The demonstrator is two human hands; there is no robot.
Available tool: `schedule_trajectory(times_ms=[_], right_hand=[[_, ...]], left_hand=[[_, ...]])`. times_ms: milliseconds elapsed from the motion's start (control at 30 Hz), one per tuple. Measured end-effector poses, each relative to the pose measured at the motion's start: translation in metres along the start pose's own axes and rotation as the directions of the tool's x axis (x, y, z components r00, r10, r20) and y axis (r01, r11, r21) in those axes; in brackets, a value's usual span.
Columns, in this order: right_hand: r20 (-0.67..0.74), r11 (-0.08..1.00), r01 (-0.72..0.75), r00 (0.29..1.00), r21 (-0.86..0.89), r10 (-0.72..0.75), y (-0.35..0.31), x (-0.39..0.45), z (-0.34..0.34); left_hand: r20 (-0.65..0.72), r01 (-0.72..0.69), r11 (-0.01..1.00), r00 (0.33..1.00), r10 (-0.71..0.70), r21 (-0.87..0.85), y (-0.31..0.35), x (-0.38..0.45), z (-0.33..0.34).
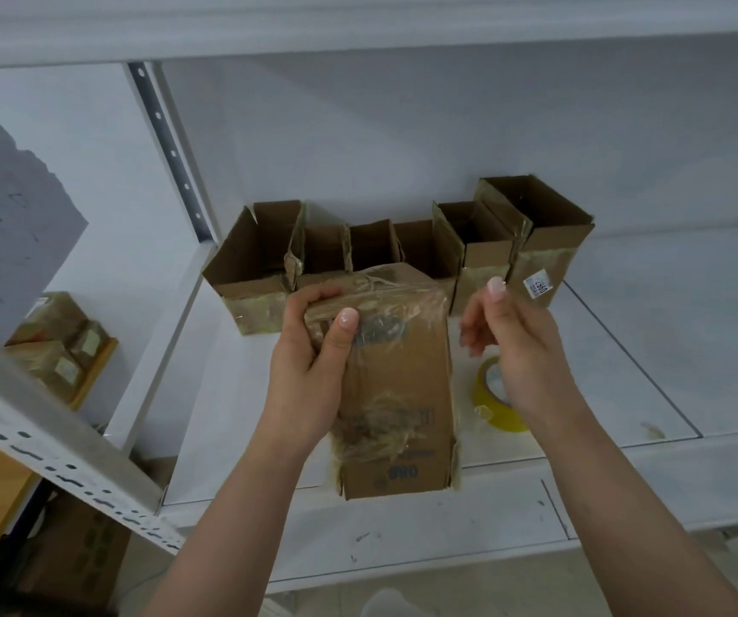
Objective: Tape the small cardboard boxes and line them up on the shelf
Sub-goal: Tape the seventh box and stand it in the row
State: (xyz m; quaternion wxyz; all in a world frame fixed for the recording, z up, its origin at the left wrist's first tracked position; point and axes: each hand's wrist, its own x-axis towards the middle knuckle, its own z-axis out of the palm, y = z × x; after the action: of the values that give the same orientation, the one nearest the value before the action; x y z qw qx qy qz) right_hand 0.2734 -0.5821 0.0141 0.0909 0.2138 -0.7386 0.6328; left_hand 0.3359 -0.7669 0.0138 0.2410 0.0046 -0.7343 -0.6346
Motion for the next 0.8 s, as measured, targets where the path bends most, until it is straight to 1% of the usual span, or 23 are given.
schedule_trajectory(times_ms=[33, 100, 133, 167, 200, 267, 333, 400, 467, 533, 600, 633, 733, 800], right_hand=[[0.025, 1.0, 0.025, 0.999, 0.006, -0.025, -0.001, 0.001, 0.001], [0.149, 0.995, 0.092, 0.985, -0.031, -0.087, 0.0, 0.001, 0.005], [0.188, 0.992, 0.12, 0.976, -0.046, -0.11, 0.0, 0.002, 0.009], [0.198, 0.987, 0.149, 0.971, -0.062, -0.135, 0.0, 0.003, 0.012], [0.178, 0.981, 0.178, 0.971, -0.081, -0.162, 0.0, 0.003, 0.014], [0.102, 0.966, 0.223, 0.972, -0.129, -0.211, -0.003, 0.005, 0.018], [0.058, 0.957, 0.239, 0.971, -0.166, -0.233, -0.002, 0.004, 0.02], [0.045, 0.951, 0.249, 0.968, -0.181, -0.245, 0.003, 0.002, 0.019], [0.066, 0.958, 0.241, 0.97, -0.154, -0.233, 0.01, -0.002, 0.016], [0.111, 0.967, 0.209, 0.975, -0.144, -0.194, 0.017, -0.006, 0.015], [0.143, 0.96, 0.179, 0.978, -0.215, -0.15, 0.026, -0.012, 0.019], [0.151, 0.953, 0.178, 0.978, -0.247, -0.144, 0.03, -0.015, 0.021], [0.182, 0.948, 0.222, 0.966, -0.23, -0.182, 0.039, -0.019, 0.024], [0.225, 0.925, 0.297, 0.943, -0.237, -0.245, 0.043, -0.018, 0.02]], left_hand=[[0.01, -0.013, 1.0, 1.0, 0.013, -0.009, 0.002, 0.0, 0.0], [0.031, -0.031, 0.999, 0.999, 0.032, -0.016, 0.005, 0.0, 0.001], [0.037, -0.036, 0.999, 0.999, 0.037, -0.021, 0.006, -0.001, 0.002], [0.041, -0.04, 0.999, 0.998, 0.041, -0.025, 0.007, -0.002, 0.003], [0.044, -0.041, 0.999, 0.998, 0.043, -0.028, 0.007, -0.002, 0.004], [0.039, -0.05, 0.999, 0.998, 0.051, -0.018, 0.008, -0.004, 0.006], [0.031, -0.082, 0.997, 0.996, 0.082, 0.0, 0.007, -0.003, 0.006], [0.041, -0.108, 0.994, 0.993, 0.108, -0.001, 0.002, -0.002, 0.005], [0.067, -0.129, 0.992, 0.99, 0.128, 0.013, -0.006, -0.002, 0.003], [0.141, -0.153, 0.987, 0.979, 0.147, 0.039, -0.016, -0.004, 0.002], [0.235, -0.15, 0.987, 0.963, 0.132, 0.063, -0.026, -0.007, 0.0], [0.254, -0.149, 0.985, 0.959, 0.123, 0.084, -0.03, -0.008, 0.0], [0.22, -0.187, 0.977, 0.962, 0.161, 0.103, -0.036, -0.008, -0.001], [0.2, -0.241, 0.964, 0.956, 0.216, 0.108, -0.042, -0.01, -0.002]])
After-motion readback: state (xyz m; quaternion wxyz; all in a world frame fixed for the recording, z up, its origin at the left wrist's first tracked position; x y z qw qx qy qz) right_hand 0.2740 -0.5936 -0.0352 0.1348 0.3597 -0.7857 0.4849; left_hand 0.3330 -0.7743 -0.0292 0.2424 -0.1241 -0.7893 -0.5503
